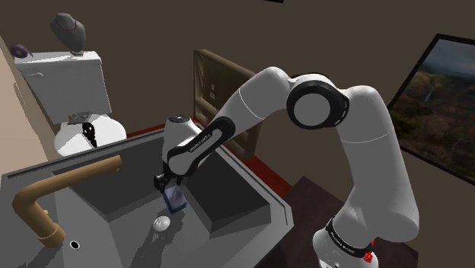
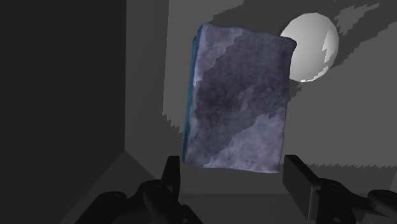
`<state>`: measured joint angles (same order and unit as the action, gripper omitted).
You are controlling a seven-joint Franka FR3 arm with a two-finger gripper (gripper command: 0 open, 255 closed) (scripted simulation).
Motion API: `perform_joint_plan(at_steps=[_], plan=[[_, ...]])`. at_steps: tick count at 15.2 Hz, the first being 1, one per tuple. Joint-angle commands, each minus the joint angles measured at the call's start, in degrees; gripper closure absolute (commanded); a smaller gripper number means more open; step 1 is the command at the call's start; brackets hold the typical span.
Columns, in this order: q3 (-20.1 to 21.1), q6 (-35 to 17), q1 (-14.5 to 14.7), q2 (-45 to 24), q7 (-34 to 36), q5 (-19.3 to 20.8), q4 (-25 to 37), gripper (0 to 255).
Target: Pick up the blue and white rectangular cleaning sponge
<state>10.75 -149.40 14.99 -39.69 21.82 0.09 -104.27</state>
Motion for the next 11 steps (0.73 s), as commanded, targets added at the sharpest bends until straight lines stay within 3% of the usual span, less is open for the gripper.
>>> perform_joint_plan(at_steps=[1, 11], plan=[[0.16, 0.87, -0.20, 1.27, -0.04, -0.15, -0.39, 255], [0.85, 5.48, -0.79, 6.62, 0.05, -0.81, -1.10, 255]])
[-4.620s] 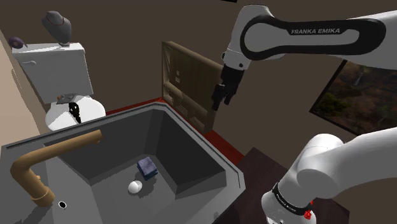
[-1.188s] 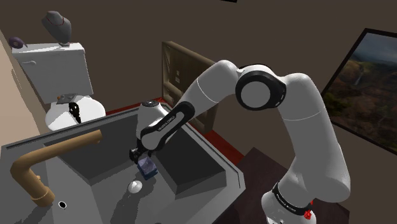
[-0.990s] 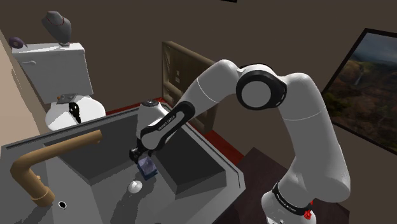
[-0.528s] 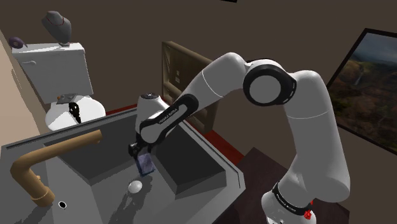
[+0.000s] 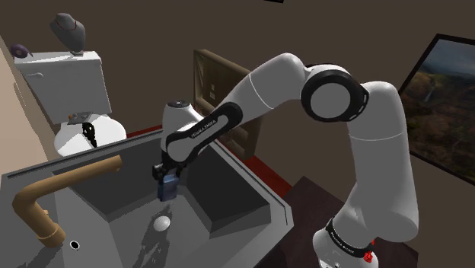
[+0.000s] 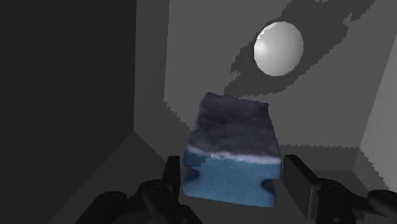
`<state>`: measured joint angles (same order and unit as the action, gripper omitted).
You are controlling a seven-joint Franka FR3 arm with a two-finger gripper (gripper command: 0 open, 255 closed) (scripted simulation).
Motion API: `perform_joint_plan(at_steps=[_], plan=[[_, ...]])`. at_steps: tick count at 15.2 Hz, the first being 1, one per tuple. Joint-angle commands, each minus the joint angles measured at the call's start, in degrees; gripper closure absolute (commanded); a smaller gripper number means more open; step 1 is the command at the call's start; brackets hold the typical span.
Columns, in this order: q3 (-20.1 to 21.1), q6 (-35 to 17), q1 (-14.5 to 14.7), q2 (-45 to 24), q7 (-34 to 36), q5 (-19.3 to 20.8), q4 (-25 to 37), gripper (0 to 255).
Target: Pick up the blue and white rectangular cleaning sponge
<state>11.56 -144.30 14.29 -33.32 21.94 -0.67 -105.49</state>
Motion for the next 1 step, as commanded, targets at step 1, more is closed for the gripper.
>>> perform_joint_plan(at_steps=[1], plan=[[0.03, 0.38, -0.09, 0.25, -0.07, -0.05, 0.12, 255]])
